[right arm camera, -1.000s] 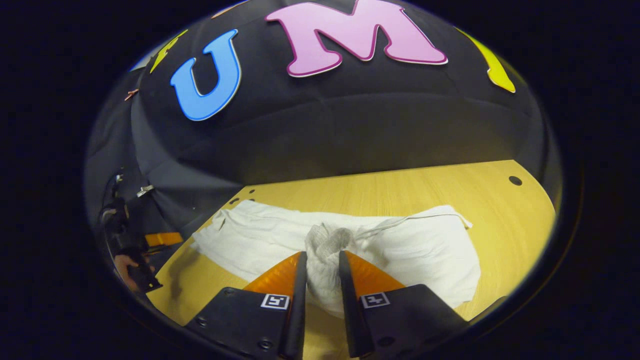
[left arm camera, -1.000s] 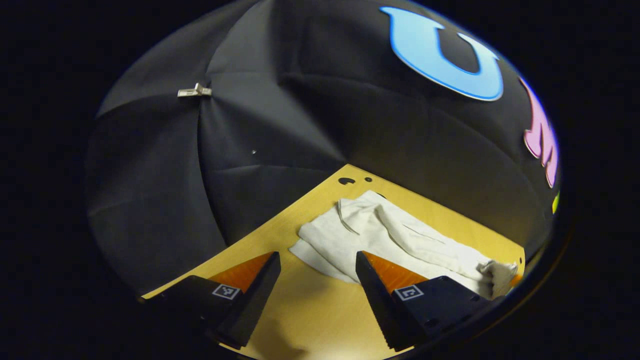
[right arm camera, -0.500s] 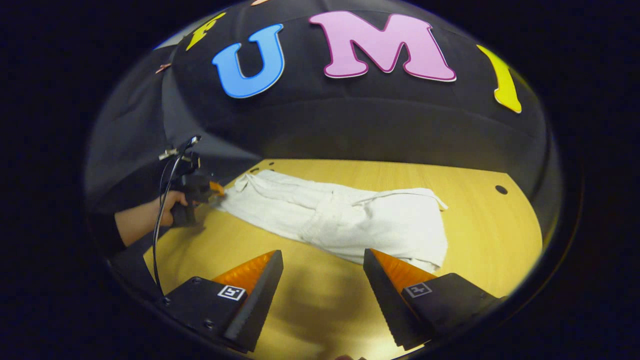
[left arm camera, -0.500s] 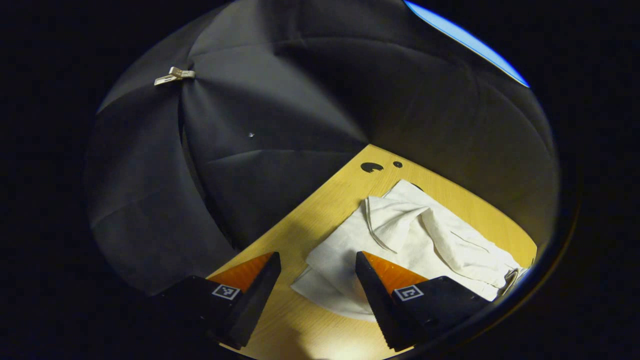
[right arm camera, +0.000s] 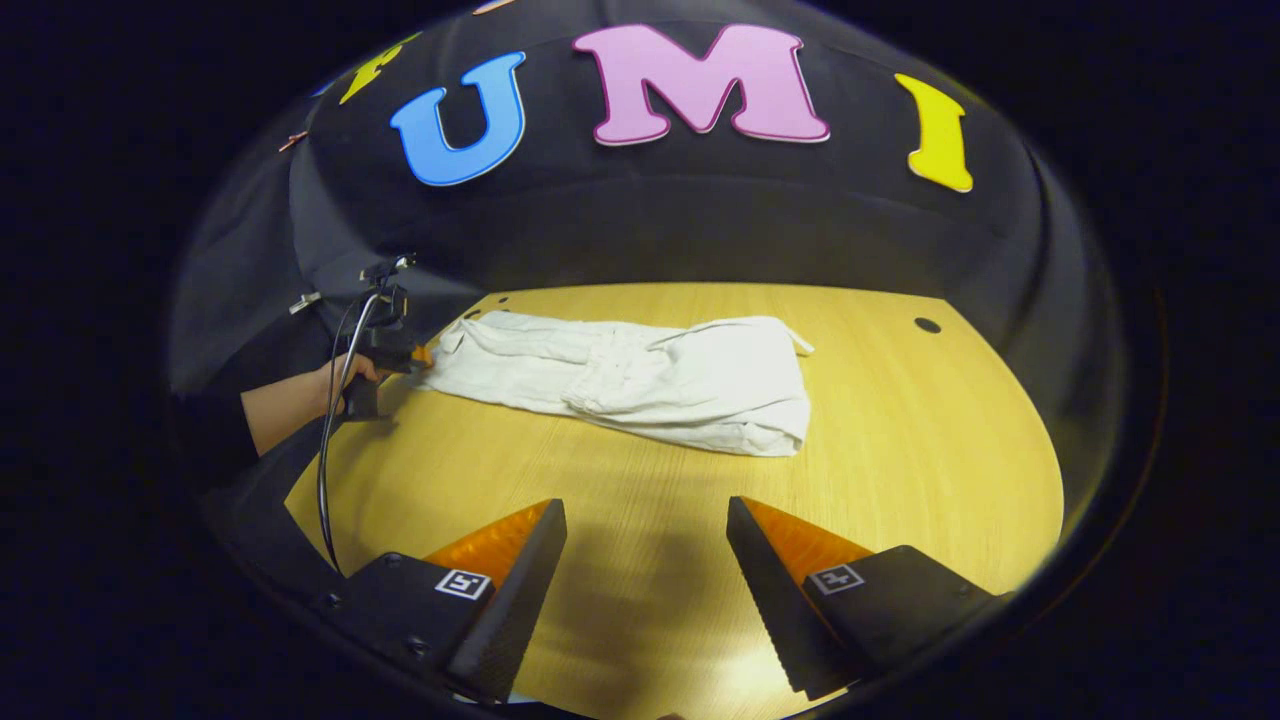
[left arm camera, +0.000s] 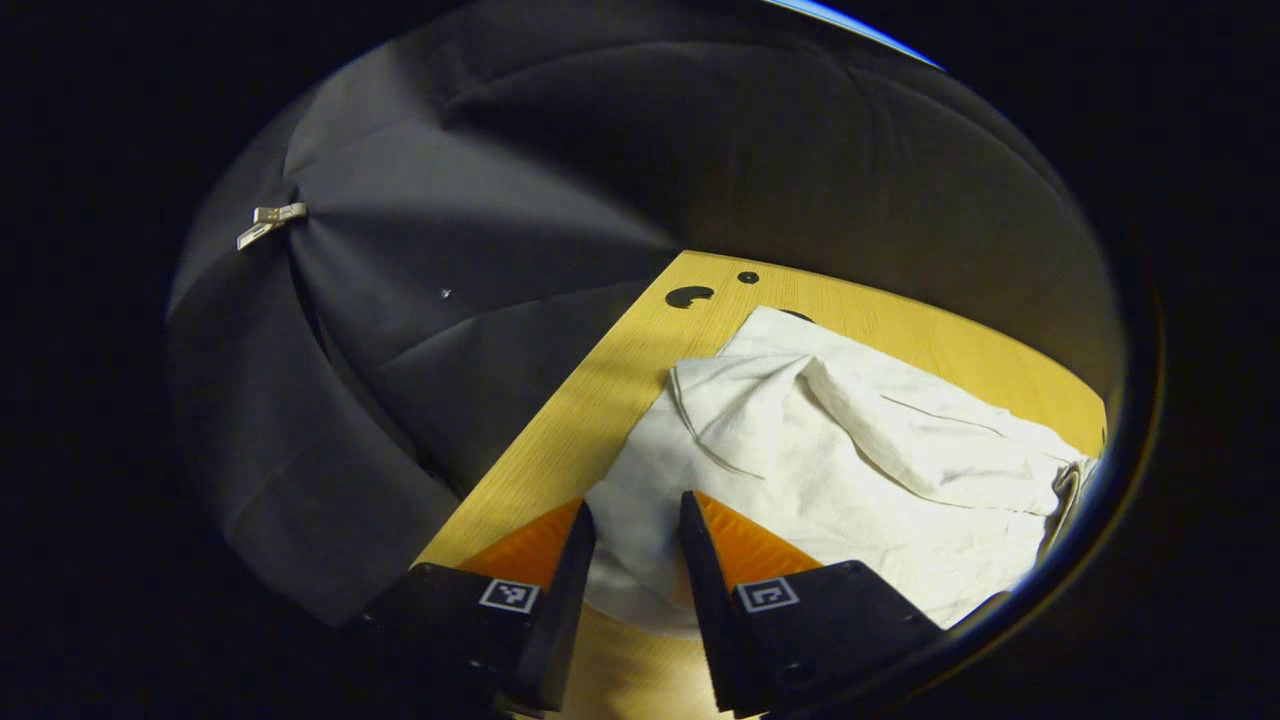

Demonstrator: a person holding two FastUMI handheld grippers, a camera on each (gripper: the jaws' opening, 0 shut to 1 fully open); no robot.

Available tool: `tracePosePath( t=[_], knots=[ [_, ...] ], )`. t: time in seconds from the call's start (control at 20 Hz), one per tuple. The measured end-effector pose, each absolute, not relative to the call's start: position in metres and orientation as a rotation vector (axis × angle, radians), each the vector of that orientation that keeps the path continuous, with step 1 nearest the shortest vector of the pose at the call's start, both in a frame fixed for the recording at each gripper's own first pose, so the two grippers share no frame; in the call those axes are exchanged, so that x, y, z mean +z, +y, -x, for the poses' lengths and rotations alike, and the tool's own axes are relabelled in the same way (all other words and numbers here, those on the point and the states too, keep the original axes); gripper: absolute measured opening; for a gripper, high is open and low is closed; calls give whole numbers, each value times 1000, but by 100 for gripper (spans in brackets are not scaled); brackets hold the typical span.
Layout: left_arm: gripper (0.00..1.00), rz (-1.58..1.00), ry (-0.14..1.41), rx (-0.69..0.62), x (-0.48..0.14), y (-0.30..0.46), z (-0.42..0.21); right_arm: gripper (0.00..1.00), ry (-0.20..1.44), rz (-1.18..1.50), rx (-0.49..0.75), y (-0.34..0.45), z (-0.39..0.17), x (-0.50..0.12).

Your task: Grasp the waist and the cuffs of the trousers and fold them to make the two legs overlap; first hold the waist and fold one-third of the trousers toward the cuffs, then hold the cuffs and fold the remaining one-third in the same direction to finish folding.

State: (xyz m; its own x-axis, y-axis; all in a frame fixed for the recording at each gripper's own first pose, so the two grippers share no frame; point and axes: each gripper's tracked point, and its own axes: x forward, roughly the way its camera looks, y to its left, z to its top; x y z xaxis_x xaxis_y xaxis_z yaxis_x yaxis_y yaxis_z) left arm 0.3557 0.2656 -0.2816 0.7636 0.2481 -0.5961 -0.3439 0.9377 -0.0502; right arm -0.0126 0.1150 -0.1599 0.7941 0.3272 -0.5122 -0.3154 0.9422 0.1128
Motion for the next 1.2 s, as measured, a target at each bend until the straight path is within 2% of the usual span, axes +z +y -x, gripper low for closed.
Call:
tracePosePath(
  t=[0.05,0.1,0.25,0.3,0.4,0.55,0.85,1.2],
  knots=[
    [56,155,628,307,-281,260,-358,99,552,-20,344,115,13,-158],
    [38,149,632,305,-282,257,-361,99,554,-16,343,114,14,-158],
    [22,107,662,289,-283,250,-360,99,548,-7,324,105,11,-151],
    [14,70,683,276,-284,246,-359,99,543,-10,312,101,11,-148],
    [6,-8,699,229,-283,242,-362,99,539,-16,289,92,11,-141],
    [6,52,691,155,-278,227,-357,99,525,-14,259,78,13,-132],
    [5,337,587,132,-260,206,-362,99,507,31,242,59,15,-120],
    [5,375,444,68,-165,175,-359,99,480,11,259,51,6,-107]
  ],
)
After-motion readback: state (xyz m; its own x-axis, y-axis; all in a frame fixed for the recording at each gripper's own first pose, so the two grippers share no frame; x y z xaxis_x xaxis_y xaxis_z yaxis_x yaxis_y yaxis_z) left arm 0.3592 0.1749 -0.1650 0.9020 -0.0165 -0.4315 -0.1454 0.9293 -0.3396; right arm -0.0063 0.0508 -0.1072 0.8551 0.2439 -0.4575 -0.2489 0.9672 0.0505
